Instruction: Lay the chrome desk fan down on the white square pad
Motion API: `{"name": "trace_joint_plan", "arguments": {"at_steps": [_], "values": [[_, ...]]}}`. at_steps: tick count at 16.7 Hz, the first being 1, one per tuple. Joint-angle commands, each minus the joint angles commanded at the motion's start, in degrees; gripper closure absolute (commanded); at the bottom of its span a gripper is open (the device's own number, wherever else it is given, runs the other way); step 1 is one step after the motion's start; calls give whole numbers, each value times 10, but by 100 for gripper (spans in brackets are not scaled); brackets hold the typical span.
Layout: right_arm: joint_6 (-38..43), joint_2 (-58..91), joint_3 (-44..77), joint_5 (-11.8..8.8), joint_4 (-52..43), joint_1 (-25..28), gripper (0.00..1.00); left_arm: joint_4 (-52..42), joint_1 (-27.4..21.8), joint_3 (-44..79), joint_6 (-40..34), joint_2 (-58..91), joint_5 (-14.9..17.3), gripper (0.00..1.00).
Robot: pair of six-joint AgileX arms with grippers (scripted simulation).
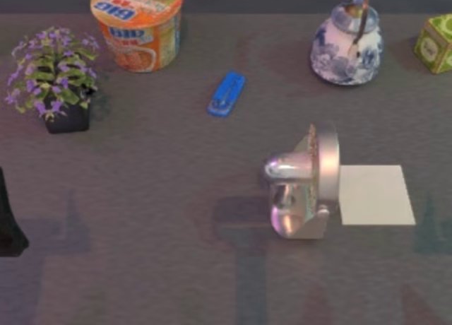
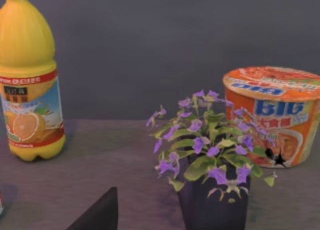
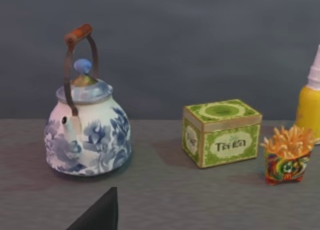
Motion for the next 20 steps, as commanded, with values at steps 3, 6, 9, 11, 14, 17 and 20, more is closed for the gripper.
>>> {"name": "trace_joint_plan", "arguments": {"at_steps": [3, 6, 9, 11, 14, 17, 20], "values": [[2, 6, 5, 0, -6, 2, 0, 0, 0, 0, 0, 0, 0, 0], [17, 59, 56, 1, -57, 20, 0, 0, 0, 0, 0, 0, 0, 0], [47, 167, 159, 3, -150, 52, 0, 0, 0, 0, 0, 0, 0, 0], [75, 267, 253, 4, -226, 78, 0, 0, 0, 0, 0, 0, 0, 0], [124, 440, 423, 4, -347, 122, 0, 0, 0, 0, 0, 0, 0, 0], [177, 624, 607, 2, -469, 170, 0, 0, 0, 0, 0, 0, 0, 0], [228, 801, 788, 1, -586, 215, 0, 0, 0, 0, 0, 0, 0, 0]]}}
